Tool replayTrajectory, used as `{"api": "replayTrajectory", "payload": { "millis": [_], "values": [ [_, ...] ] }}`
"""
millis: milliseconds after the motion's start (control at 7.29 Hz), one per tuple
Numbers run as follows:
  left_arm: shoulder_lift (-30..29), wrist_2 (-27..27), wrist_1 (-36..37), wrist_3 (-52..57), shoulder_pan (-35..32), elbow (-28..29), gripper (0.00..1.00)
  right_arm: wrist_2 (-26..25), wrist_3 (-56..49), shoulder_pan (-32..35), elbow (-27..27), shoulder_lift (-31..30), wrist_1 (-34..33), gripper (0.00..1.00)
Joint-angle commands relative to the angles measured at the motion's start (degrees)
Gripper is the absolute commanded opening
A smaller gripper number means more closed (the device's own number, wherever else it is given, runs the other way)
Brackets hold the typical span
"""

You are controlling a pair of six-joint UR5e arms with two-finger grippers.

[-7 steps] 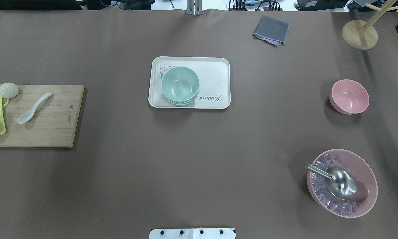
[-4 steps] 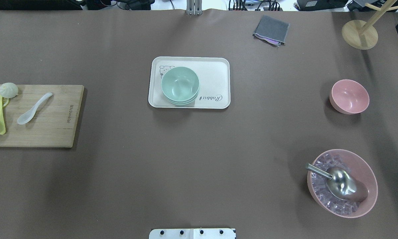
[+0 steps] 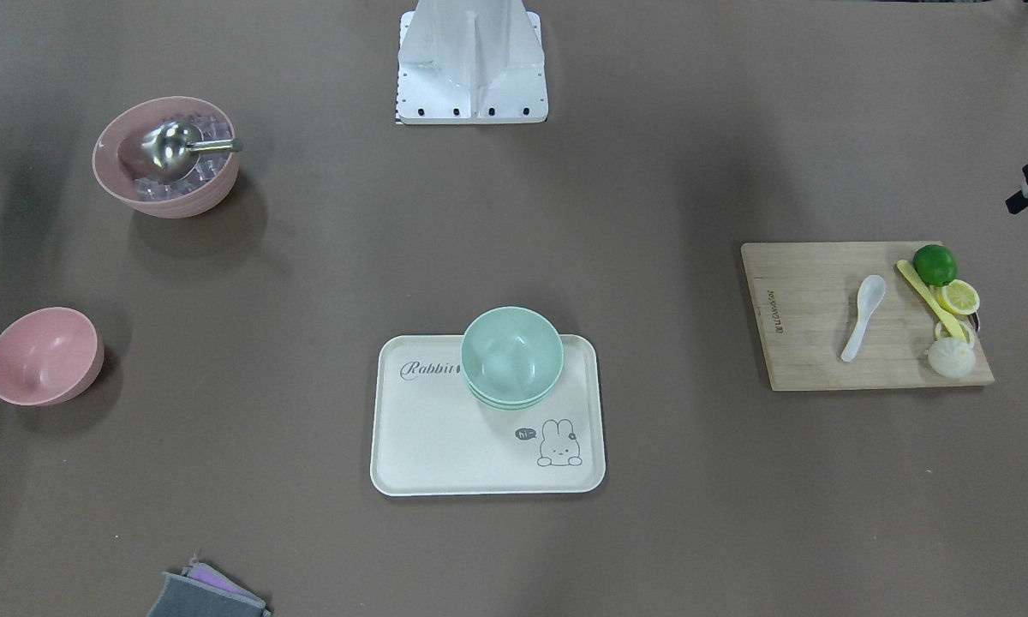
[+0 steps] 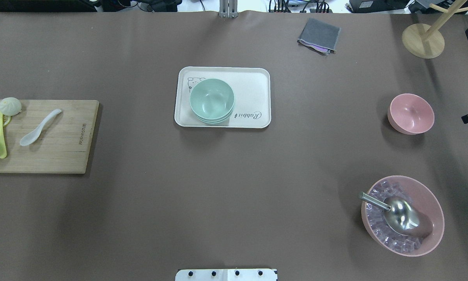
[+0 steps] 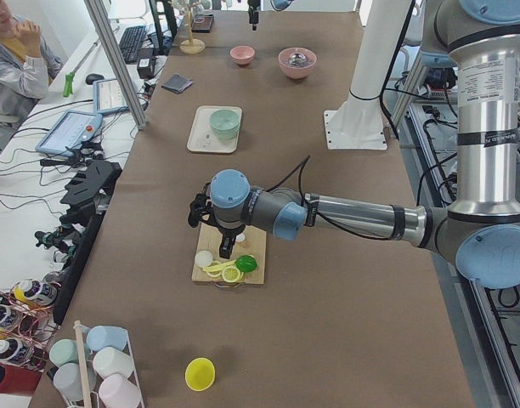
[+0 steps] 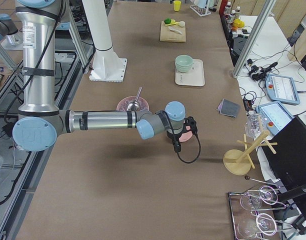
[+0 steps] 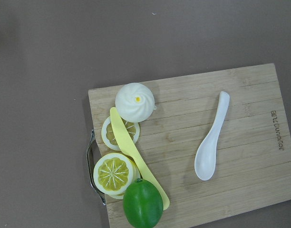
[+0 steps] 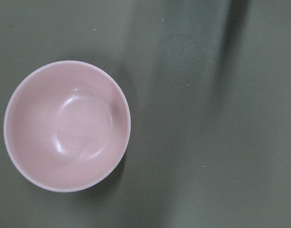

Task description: Stack pink bowl on green and place spoon

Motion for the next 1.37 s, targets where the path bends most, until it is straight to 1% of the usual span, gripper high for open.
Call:
{"api": "replayTrajectory", "payload": {
  "millis": [0,137,275,549,686,824,961,1098,1235],
  "values": [
    [-0.25,-0.21,-0.22,-0.33,0.07,-0.39,0.98,-0.03,1.66,-1.97,-6.43,6.00,0.01,0.98],
    [-1.04,-1.60,0.04,-1.29,0.08,-0.22,0.98,-0.20,6.28,-3.36,-7.58,8.12,0.10,0.97],
    [-1.13,-1.88,-0.05,-1.82,0.08,-0.57,0.98,-0.73,7.72,-5.12,-8.46,9.10,0.10,0.96],
    [-1.66,-2.06,-0.05,-1.83,0.08,-0.40,0.98,-0.99,7.82,-6.71,-12.23,11.64,0.10,0.95],
    [-1.66,-2.06,-0.05,-1.83,0.08,-0.48,0.98,-1.00,7.82,-6.89,-13.90,12.44,0.10,0.84],
    [-1.66,-2.06,-0.05,-1.83,0.08,-0.40,0.98,-1.00,7.82,-6.98,-14.53,12.62,0.10,0.61],
    [-1.66,-2.06,-0.05,-1.83,0.08,-0.48,0.98,-1.00,7.91,-7.16,-14.97,12.62,0.10,0.29],
    [-1.66,-2.06,-0.13,-1.91,0.08,-0.13,0.98,-0.91,8.00,-7.24,-15.06,12.62,0.01,0.00],
    [-1.66,-1.97,-0.05,-2.44,0.86,-0.22,0.98,-0.91,8.08,-7.33,-14.98,12.62,0.01,0.00]
  ]
}}
